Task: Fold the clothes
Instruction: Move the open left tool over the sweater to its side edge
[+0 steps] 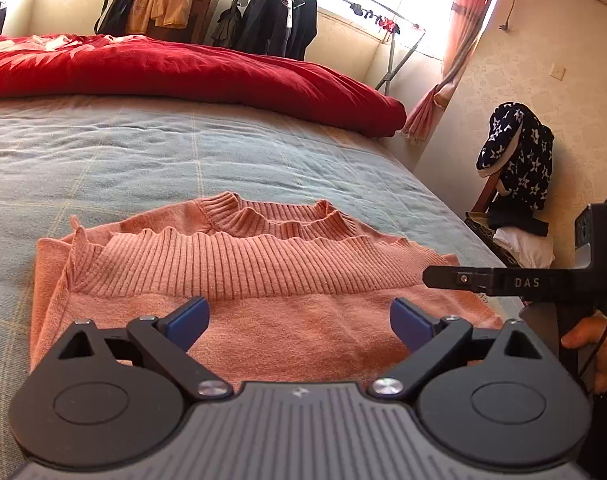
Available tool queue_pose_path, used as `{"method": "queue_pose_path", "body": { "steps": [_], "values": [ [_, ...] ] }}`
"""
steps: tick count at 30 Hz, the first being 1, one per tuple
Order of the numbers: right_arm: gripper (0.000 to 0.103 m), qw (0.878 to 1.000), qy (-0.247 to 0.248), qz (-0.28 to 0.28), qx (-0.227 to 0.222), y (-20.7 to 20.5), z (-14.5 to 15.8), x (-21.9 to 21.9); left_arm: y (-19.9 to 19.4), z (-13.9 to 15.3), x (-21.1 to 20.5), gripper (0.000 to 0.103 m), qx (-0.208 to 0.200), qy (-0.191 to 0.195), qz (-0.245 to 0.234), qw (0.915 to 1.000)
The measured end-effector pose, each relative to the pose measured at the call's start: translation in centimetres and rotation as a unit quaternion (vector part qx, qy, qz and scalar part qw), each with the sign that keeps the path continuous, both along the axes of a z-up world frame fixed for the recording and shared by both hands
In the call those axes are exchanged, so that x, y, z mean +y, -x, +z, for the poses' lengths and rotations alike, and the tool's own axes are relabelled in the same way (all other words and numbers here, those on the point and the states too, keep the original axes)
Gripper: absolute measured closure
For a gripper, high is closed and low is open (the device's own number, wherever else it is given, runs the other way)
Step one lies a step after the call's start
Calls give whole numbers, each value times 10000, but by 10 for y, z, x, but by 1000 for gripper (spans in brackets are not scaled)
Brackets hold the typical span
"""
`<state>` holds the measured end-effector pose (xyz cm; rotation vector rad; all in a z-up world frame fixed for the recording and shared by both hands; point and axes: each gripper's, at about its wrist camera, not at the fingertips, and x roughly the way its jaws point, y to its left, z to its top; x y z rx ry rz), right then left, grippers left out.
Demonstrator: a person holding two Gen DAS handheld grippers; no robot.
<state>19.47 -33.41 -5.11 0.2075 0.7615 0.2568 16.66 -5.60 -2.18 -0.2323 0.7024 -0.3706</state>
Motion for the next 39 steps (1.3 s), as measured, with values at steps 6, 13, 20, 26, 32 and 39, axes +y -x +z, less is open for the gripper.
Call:
{"method": "queue_pose_path", "body": {
  "steps": [6, 13, 20, 26, 32, 39],
  "values": [
    [0, 9988, -216, -410, 177, 29, -14, -8, -15, -31, 9, 6, 403, 155, 152, 9990],
    [0, 9984, -260, -482, 124, 53, -19, -12, 10, -18, 15, 6, 226, 82, 224, 9995],
    [0, 9972, -315, -673, 66, 74, -21, -27, 10, -29, 41, 6, 469, 223, 578, 9970],
    [0, 9948, -429, -904, 209, 92, -30, -44, 22, -17, 42, 6, 382, 50, 671, 9970],
    [0, 9959, -392, -806, 119, 99, -24, -38, 33, -14, 26, 6, 427, -338, 610, 9967],
    [0, 9970, -451, -620, 118, 103, -24, -29, 54, -10, 7, 6, 361, -615, 378, 9967]
  ]
}}
